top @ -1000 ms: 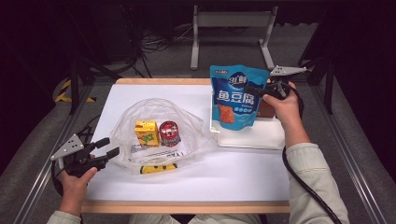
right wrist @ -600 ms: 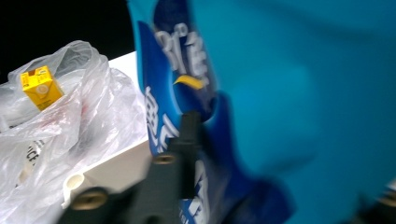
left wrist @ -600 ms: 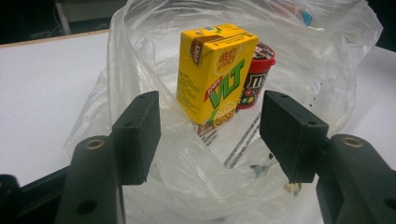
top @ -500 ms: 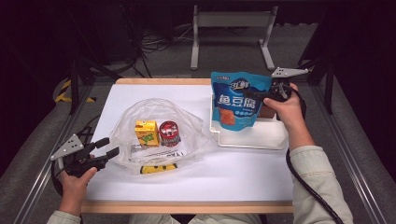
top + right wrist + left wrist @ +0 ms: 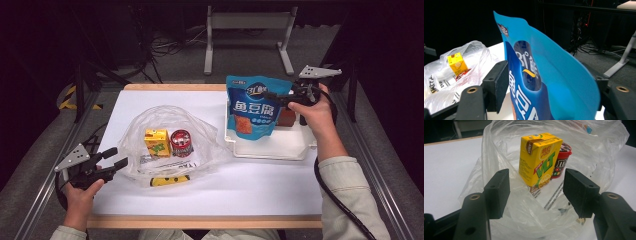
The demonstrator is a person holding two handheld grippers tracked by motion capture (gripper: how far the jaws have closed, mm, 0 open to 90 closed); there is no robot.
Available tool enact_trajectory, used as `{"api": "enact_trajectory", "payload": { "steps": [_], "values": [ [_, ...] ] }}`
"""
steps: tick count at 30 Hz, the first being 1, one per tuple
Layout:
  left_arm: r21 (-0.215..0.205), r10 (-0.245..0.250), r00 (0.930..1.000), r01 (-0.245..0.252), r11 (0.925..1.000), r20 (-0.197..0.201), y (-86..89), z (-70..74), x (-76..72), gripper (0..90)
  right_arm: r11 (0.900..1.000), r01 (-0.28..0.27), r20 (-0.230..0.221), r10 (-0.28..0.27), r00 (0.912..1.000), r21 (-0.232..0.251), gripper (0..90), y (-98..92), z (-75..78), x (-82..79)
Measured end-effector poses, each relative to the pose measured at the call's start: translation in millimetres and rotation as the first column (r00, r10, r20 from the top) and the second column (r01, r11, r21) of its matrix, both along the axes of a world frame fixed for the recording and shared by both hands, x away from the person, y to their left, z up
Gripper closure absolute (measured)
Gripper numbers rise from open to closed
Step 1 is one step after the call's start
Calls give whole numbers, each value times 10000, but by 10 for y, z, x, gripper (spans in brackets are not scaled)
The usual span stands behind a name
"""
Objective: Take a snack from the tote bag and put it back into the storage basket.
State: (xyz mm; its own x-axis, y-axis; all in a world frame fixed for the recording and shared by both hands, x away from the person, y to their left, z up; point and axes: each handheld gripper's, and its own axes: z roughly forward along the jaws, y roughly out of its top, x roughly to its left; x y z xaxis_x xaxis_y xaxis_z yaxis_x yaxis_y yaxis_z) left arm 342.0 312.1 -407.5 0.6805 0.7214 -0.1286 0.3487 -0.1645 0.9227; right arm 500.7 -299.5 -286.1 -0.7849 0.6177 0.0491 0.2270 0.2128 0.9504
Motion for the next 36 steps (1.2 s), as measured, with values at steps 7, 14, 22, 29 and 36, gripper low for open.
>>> {"api": "enact_trajectory", "payload": {
  "steps": [7, 14, 22, 29, 36],
  "values": [
    [53, 2, 10000, -2, 10000, -3, -11, -1, 10, 391, 9998, -46, 481, 55, 9988, -191, 330, 42, 179, -113],
    [84, 19, 10000, -19, 10000, -25, -12, -4, 6, 391, 9996, -172, 866, 189, 9961, -206, 330, 96, 351, -212],
    [143, 29, 10000, -28, 9999, -31, -19, -2, 9, 393, 9994, -322, 1255, 338, 9915, -144, 343, 211, 496, -332],
    [134, 2, 10000, -2, 9999, -12, -24, 0, 14, 393, 9988, -485, 1436, 489, 9884, -64, 341, 310, 577, -409],
    [111, -1, 10000, 1, 9999, -1, -24, 2, 12, 392, 9962, -867, 1739, 856, 9810, -11, 336, 452, 698, -527]
  ]
}}
